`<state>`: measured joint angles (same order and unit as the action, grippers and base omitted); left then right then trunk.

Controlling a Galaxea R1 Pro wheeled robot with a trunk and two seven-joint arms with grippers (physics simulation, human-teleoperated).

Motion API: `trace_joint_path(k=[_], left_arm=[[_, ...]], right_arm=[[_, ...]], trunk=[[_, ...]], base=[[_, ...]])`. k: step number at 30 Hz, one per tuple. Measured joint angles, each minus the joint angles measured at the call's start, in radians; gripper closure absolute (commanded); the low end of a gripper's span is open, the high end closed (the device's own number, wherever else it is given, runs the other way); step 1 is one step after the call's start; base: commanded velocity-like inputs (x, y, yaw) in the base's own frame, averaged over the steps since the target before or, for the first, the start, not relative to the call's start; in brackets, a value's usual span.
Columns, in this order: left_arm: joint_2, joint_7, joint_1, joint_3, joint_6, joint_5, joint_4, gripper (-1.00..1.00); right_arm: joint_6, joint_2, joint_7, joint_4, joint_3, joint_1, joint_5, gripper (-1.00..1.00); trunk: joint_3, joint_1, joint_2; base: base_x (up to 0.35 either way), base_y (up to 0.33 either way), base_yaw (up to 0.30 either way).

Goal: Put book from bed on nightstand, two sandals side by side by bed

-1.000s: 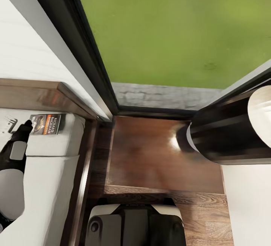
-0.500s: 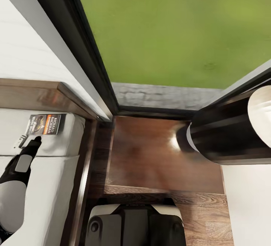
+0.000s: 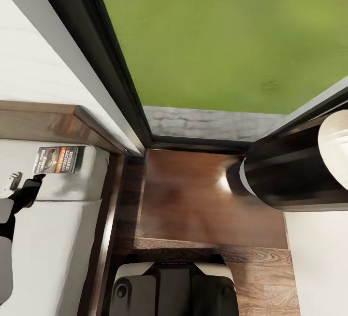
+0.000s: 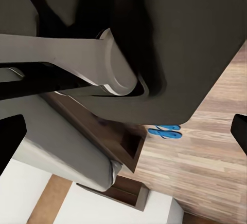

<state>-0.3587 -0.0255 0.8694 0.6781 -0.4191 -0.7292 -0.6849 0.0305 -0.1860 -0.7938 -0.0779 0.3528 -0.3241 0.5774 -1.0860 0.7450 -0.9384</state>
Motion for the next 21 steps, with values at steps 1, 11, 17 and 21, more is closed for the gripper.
trace_joint_path(k=[1, 11, 17, 21], left_arm=[[0.0, 0.0, 0.0, 0.001, -0.022, -0.002, -0.025, -1.0], [-0.018, 0.01, 0.0, 0.007, -0.192, -0.182, -0.124, -1.0], [-0.029, 0.047, 0.0, 0.007, -0.214, -0.195, -0.127, -1.0], [-0.042, 0.05, 0.0, 0.015, -0.215, -0.195, -0.131, -1.0]], right_arm=[[0.001, 0.0, 0.0, 0.0, 0.0, 0.0, 0.0, -1.0], [0.003, 0.0, 0.002, 0.0, 0.0, 0.0, 0.0, -1.0], [0.003, 0.0, 0.002, 0.0, -0.001, 0.0, 0.0, -1.0], [0.003, 0.0, 0.002, 0.0, -0.001, 0.0, 0.0, -1.0]], trunk=[[0.0, 0.0, 0.0], [0.0, 0.0, 0.0], [0.0, 0.0, 0.0], [0.0, 0.0, 0.0]], base=[[0.0, 0.0, 0.0], [0.0, 0.0, 0.0], [0.0, 0.0, 0.0], [0.0, 0.0, 0.0]])
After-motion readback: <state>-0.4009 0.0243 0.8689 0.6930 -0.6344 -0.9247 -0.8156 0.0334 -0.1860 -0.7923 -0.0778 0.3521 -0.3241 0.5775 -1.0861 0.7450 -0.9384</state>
